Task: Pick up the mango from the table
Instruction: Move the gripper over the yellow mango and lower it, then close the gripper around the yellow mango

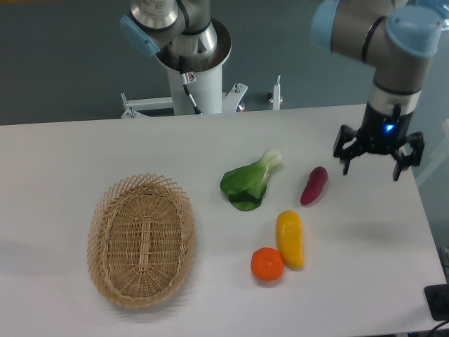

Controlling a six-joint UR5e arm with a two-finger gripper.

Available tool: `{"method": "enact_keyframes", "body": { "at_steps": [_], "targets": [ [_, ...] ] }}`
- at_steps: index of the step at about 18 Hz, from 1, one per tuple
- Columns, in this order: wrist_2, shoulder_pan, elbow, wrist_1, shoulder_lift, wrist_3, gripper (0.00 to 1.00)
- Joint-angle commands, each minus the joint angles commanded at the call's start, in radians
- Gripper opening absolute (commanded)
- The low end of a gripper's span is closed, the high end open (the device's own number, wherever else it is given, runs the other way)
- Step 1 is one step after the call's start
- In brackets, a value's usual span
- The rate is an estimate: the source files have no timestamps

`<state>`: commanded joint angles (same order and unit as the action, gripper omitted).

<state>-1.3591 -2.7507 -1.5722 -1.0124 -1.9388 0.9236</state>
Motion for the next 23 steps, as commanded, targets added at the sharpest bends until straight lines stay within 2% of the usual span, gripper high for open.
{"method": "enact_keyframes", "body": {
  "at_steps": [5, 7, 9, 11, 18, 23],
  "targets": [
    [-0.003, 0.072, -0.012, 0.003, -0.086, -0.034, 1.0],
    [-0.005, 0.094, -0.034, 0.024, -0.117, -0.054, 1.0],
    [-0.02, 0.103, -0.099, 0.159, -0.126, -0.057, 1.0],
    [-0.026, 0.105, -0.138, 0.207, -0.124, -0.052, 1.0],
    [-0.028, 0.109, -0.166, 0.207, -0.121, -0.057, 1.0],
    [-0.074, 0.135, -0.163, 0.212, -0.135, -0.075, 1.0]
  ]
}}
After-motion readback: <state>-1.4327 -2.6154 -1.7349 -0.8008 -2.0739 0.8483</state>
